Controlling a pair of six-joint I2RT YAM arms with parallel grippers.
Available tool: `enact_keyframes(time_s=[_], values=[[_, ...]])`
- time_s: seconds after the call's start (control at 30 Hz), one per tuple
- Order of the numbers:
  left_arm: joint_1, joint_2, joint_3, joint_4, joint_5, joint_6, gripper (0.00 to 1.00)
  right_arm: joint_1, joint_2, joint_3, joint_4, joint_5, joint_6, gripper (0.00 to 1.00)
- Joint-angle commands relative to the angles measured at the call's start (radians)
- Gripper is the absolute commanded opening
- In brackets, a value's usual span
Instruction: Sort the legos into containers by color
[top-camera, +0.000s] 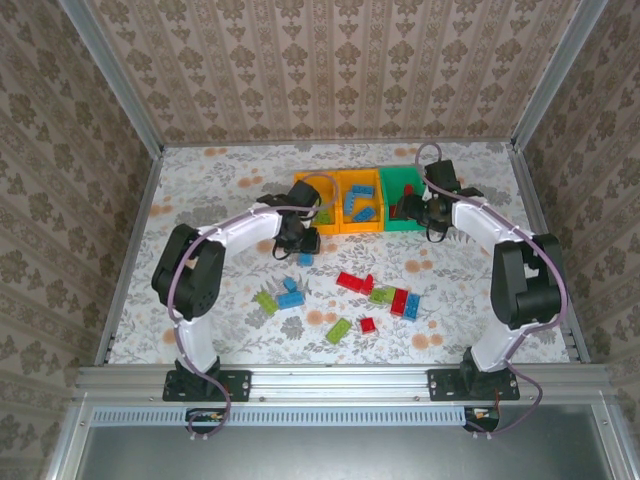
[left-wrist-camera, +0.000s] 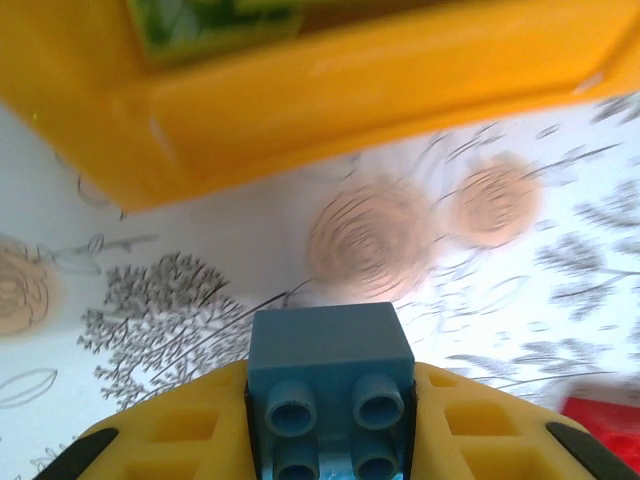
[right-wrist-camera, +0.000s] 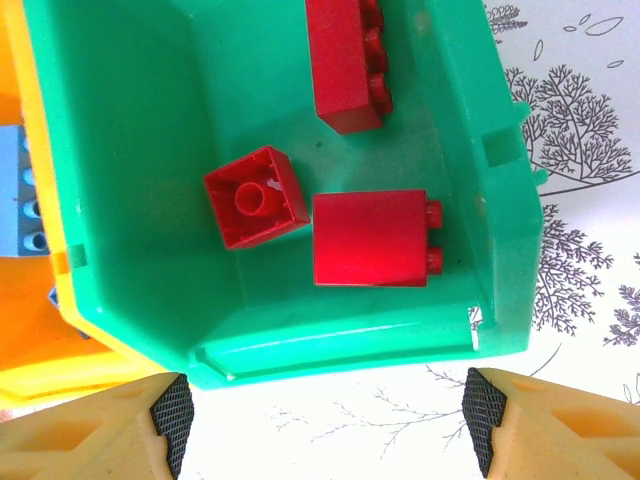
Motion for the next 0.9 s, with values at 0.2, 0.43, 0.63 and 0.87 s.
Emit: enact_keyframes(time_s=[0.2, 0.43, 0.63, 0.87], values=[[0.012, 0.005, 0.242, 0.177, 0.166, 0.068, 0.29, 0.134, -0.145, -0.114, 0.03, 0.008, -0.097, 0.75], [0.02, 0.168, 0.39, 0.258, 0.255, 0.01, 0.29, 0.286, -0.213, -0.22, -0.014, 0.084, -0.021, 0.75], [0.021, 0.263, 0.475, 0.344, 0.299, -0.067, 0.31, 0.308, -0.274, -0.322, -0.048, 0.126, 0.162, 0.72], [0.024, 0.35, 0.56, 0.349, 0.327, -0.113, 0.32, 0.362, -0.41, -0.419, -0.111, 0.152, 0.268, 0.7]])
